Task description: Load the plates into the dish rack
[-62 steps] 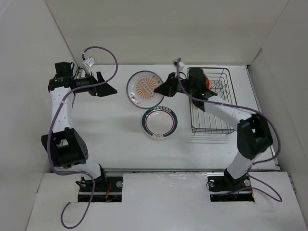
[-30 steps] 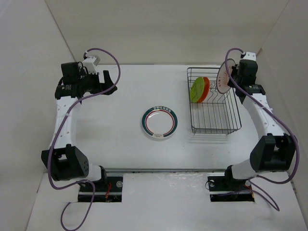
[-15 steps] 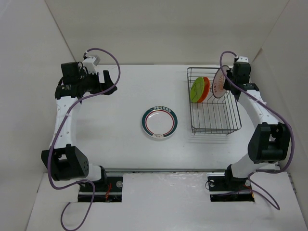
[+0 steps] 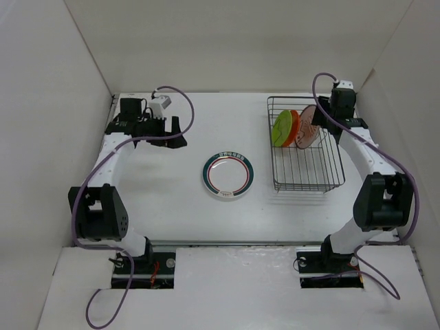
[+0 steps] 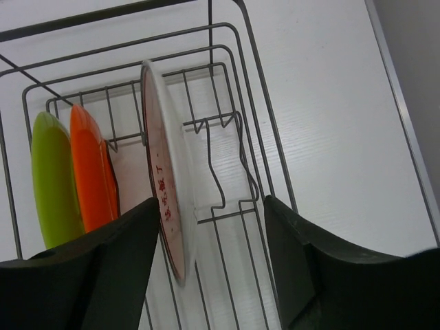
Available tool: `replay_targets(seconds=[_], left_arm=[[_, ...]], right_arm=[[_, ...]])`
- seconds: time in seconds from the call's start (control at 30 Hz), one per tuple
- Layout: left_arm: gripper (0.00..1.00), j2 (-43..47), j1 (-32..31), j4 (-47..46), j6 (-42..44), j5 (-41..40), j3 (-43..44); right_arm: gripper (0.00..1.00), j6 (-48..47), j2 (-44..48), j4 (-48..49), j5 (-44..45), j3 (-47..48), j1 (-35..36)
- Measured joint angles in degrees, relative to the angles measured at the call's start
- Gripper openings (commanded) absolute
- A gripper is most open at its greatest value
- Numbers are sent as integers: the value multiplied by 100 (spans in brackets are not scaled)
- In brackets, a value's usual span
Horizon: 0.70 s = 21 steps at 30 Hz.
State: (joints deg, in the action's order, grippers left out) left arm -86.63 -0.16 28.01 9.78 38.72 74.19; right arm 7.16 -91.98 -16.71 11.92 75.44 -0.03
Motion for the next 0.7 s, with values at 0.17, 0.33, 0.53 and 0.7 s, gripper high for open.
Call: replay_targets(seconds=[0.17,0.33,0.53,0.7], left_arm=[[100,-459,-348,-136,42,234,-85],[100,-1019,-468,-306,87,566,-83],[95,-1808,-660,-356,151,813,-70],[85,-2350,-970,-330,197,970,59]], right_arm=[[88,26,295,-151,162,164,24],[96,70,1003,-195,260,238,50],[96,179,1860,-120,-44,160,50],[96,304,2343,-81,-341,-177,144]])
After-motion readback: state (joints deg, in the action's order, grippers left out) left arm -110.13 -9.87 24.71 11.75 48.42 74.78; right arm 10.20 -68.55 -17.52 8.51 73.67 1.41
